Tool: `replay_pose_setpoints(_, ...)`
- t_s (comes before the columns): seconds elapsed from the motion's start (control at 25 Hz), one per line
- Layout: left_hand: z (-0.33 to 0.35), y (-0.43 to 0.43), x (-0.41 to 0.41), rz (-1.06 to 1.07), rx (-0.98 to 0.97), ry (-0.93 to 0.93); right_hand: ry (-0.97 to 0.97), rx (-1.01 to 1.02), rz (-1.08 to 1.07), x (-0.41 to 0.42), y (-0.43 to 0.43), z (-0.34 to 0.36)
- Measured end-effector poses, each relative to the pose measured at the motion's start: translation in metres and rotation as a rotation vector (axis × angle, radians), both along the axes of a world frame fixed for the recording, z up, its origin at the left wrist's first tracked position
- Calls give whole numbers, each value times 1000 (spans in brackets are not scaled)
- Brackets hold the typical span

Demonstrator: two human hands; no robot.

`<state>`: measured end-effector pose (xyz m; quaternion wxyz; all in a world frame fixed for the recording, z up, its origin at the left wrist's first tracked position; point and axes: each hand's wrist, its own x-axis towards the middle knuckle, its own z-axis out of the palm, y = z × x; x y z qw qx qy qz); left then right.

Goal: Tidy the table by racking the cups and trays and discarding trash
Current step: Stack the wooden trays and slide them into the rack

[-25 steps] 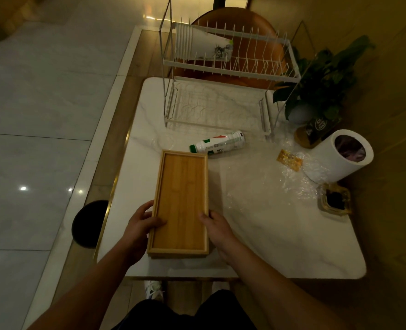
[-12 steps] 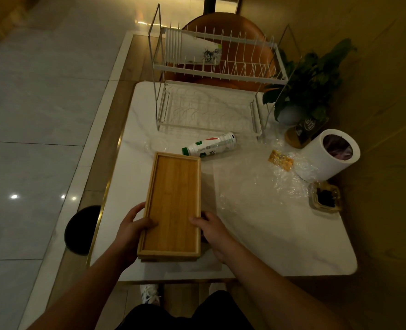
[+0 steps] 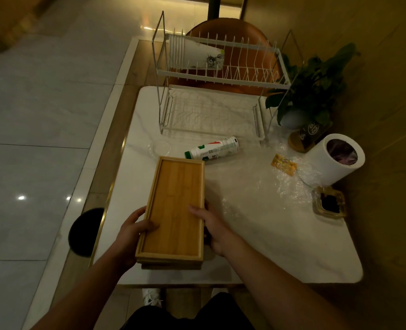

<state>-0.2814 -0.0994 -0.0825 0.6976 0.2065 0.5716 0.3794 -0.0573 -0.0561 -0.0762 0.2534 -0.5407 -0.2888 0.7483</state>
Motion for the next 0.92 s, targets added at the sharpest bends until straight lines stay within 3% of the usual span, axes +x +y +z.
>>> replay_pose_setpoints(0.36,30,0,3,16,54,8,104,147,-131,-8,3,1)
replay_pose_setpoints(0.72,54,57,-24,-208,137,31,77,174,-397,-29,16,37)
replay_pose_setpoints(0.92,57,84,-16,-256,155,-8,79,184,-432,-12,43,55)
